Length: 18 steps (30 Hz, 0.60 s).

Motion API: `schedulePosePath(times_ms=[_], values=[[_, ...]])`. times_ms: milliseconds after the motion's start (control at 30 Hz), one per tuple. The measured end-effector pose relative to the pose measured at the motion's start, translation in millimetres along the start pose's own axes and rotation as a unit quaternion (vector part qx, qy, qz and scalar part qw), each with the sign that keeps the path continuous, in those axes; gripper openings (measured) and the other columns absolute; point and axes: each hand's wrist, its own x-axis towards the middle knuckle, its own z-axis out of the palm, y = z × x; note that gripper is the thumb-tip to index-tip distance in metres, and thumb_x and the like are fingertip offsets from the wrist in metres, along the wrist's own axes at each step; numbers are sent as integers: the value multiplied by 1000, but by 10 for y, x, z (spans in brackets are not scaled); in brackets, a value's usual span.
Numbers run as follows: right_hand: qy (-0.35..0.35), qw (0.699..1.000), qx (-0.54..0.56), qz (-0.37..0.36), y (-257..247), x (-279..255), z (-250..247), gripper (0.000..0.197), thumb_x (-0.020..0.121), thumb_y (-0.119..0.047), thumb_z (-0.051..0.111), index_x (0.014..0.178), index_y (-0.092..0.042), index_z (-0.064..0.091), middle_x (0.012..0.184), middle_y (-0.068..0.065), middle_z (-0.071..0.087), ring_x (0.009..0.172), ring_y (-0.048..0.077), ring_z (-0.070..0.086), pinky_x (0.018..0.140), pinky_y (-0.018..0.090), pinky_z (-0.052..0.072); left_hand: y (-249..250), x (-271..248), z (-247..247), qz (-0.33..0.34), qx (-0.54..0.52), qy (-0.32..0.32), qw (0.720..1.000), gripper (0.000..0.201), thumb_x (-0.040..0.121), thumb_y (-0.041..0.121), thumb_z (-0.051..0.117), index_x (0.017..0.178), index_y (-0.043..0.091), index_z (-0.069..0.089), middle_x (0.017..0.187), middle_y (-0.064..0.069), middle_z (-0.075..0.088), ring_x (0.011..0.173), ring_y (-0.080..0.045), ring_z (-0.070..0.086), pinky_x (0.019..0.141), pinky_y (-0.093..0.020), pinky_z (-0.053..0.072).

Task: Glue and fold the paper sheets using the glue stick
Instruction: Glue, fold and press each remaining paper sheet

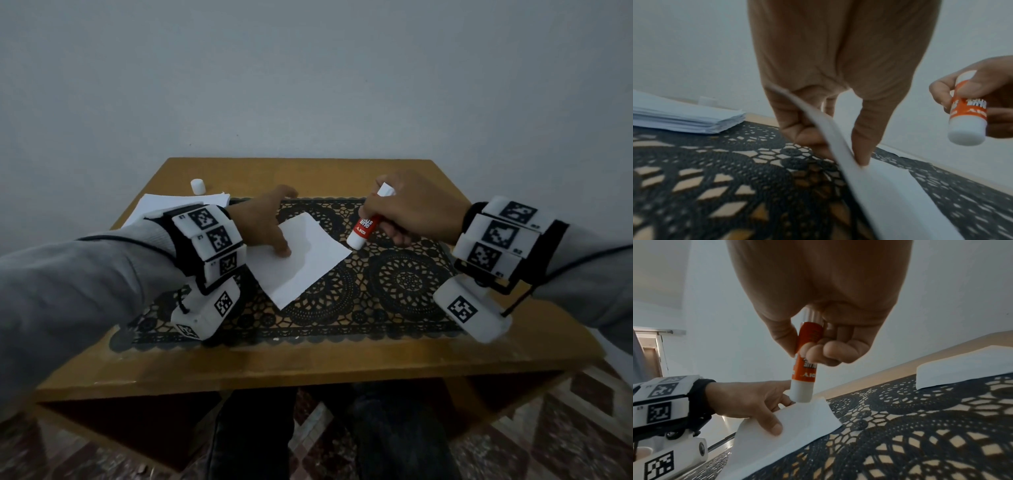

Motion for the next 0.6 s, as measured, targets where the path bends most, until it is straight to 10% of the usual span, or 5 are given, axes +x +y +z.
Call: schedulePosePath(times_ms=[167,200,233,367,600], values=[[13,1000,-23,2,21,131,46,27,89,-22,61,80,-31,37,47,2,57,37,13,52,39,25,42,42,-82,-29,48,-24,-4,999,44,81,2,69,119,24,65,118,12,28,85,-22,59,66,-16,47],[17,999,-27,5,27,156,64,21,89,-22,61,88,-29,41,48,2,58,37,12,52,40,25,42,40,-92,-13,36,-9,-9,999,36,82,4,68,113,22,69,117,-11,52,72,-11,54,59,-13,42],[24,999,-34,4,28,178,85,20,89,-23,60,99,-25,43,49,2,59,38,12,52,40,25,43,32,-102,10,24,1,-11,1000,31,83,6,68,111,20,70,85,2,54,71,-9,52,61,-14,43],[43,994,-95,-23,8,278,215,24,88,-27,60,106,-20,46,64,3,60,38,10,54,39,22,42,-37,-128,115,-24,42,-24,999,34,78,20,76,111,23,67,129,-2,52,108,-22,54,87,-33,49],[57,975,-211,-44,-15,491,455,25,90,-28,60,98,-4,56,97,8,61,80,20,52,69,33,43,-20,-172,226,-39,139,-43,989,54,75,37,78,120,23,50,125,-5,54,103,-22,50,82,-31,44]])
